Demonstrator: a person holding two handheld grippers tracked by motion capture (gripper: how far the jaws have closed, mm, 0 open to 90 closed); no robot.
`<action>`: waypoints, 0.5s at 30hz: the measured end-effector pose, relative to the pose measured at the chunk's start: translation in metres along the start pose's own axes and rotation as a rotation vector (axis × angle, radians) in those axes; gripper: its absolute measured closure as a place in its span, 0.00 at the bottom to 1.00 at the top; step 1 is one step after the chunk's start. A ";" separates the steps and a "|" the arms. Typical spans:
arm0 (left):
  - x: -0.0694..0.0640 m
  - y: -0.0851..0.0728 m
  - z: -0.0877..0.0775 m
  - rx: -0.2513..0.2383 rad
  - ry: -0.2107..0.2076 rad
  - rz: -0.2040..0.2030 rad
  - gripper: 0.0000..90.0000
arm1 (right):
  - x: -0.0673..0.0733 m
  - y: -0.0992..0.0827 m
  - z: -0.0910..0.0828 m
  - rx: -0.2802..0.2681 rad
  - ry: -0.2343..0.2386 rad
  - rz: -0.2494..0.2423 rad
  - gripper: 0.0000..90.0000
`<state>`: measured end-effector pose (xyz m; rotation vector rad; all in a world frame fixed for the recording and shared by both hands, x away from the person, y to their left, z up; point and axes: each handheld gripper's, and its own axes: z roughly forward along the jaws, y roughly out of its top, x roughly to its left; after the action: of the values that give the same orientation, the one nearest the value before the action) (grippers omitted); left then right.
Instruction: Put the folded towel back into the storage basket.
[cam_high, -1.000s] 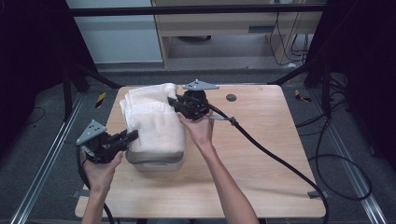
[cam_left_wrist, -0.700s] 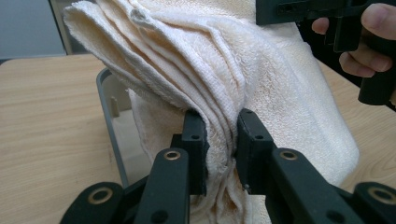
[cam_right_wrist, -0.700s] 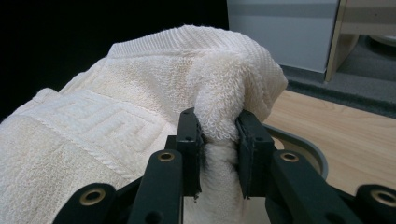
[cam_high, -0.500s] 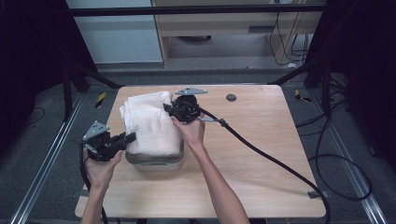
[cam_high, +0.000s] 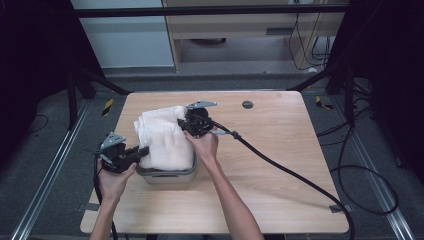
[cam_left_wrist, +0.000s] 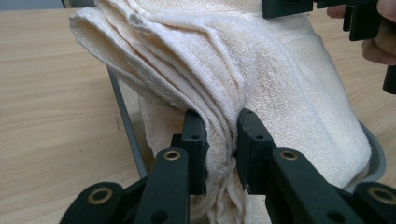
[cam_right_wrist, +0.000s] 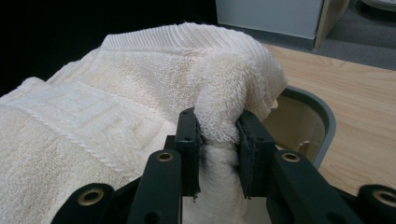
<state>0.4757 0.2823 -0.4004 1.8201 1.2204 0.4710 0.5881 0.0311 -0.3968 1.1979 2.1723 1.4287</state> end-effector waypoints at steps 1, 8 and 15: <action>0.000 -0.001 0.002 0.006 0.002 0.001 0.83 | 0.000 -0.002 0.001 0.004 -0.006 -0.009 0.81; 0.001 -0.008 0.016 0.052 0.016 0.002 0.82 | -0.003 -0.014 0.008 0.033 -0.039 -0.026 0.80; 0.003 -0.014 0.026 0.090 0.032 0.007 0.81 | -0.006 -0.023 0.011 0.052 -0.057 -0.027 0.79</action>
<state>0.4879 0.2749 -0.4266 1.9002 1.2754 0.4578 0.5873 0.0294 -0.4226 1.2071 2.1914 1.3182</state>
